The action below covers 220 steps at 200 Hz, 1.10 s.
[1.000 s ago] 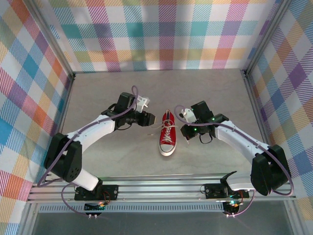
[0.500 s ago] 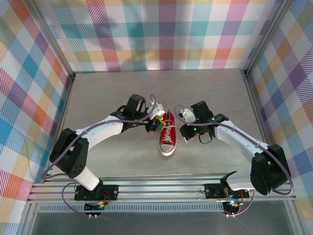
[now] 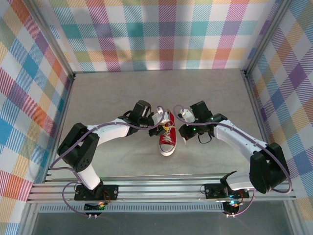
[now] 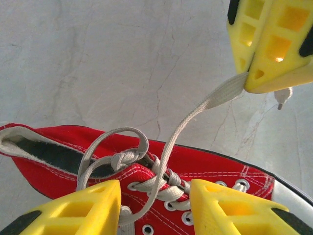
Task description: Tie the shoes
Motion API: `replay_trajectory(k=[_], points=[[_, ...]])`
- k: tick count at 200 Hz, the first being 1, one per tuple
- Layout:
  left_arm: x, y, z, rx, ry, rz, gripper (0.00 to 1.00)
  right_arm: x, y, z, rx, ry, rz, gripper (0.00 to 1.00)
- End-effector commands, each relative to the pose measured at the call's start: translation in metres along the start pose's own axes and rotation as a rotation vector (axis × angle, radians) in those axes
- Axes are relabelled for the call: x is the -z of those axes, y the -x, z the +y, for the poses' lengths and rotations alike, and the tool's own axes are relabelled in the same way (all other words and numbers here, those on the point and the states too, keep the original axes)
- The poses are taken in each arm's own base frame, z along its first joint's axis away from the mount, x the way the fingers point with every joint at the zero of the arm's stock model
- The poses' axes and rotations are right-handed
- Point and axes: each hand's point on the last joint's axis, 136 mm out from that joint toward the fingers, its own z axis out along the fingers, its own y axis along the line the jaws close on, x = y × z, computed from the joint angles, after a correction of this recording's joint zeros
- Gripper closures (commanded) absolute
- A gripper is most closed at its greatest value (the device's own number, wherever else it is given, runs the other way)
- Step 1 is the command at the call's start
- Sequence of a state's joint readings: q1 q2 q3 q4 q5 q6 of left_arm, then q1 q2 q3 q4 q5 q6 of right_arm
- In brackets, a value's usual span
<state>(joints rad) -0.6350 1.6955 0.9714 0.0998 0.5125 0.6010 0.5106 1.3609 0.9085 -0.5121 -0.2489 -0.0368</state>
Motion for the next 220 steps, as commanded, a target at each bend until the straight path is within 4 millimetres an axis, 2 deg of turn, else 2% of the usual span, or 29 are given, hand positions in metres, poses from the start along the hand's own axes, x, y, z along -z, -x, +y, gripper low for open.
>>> replay_trajectory(k=[1, 57, 62, 80, 89, 112, 128, 146, 163, 191, 220], points=[[-0.008, 0.007, -0.001, -0.062, -0.010, -0.032, 0.60, 0.000, 0.005, 0.005, -0.003, 0.026, -0.011, 1.00], [-0.015, 0.003, -0.009, -0.067, -0.035, -0.008, 0.63, 0.001, 0.006, 0.005, -0.010, 0.025, -0.014, 1.00], [-0.015, 0.003, -0.009, -0.067, -0.036, -0.010, 0.66, 0.000, 0.005, 0.005, -0.012, 0.026, -0.012, 1.00], [-0.013, 0.007, -0.009, -0.060, -0.031, -0.018, 0.92, 0.001, 0.005, 0.005, -0.015, 0.027, -0.013, 1.00], [-0.011, 0.007, -0.009, -0.058, -0.026, -0.022, 1.00, 0.002, 0.005, 0.005, -0.019, 0.023, -0.018, 0.99], [-0.007, 0.006, -0.010, -0.055, -0.018, -0.018, 1.00, 0.011, 0.014, 0.000, -0.076, 0.016, -0.063, 0.69], [-0.006, 0.002, -0.012, -0.053, -0.016, -0.006, 1.00, 0.024, 0.027, -0.009, -0.167, 0.051, -0.119, 0.57], [-0.005, -0.001, -0.013, -0.049, -0.015, 0.003, 1.00, 0.031, 0.039, -0.019, -0.252, 0.088, -0.153, 0.55], [-0.004, -0.001, -0.012, -0.045, -0.009, 0.003, 1.00, 0.028, 0.050, -0.021, -0.272, 0.127, -0.143, 0.54], [-0.001, 0.004, -0.010, -0.045, 0.002, -0.004, 1.00, 0.009, 0.065, -0.017, -0.306, 0.225, -0.106, 0.54], [0.000, 0.008, -0.009, -0.043, 0.004, -0.006, 1.00, -0.012, 0.075, -0.021, -0.338, 0.271, -0.086, 0.55]])
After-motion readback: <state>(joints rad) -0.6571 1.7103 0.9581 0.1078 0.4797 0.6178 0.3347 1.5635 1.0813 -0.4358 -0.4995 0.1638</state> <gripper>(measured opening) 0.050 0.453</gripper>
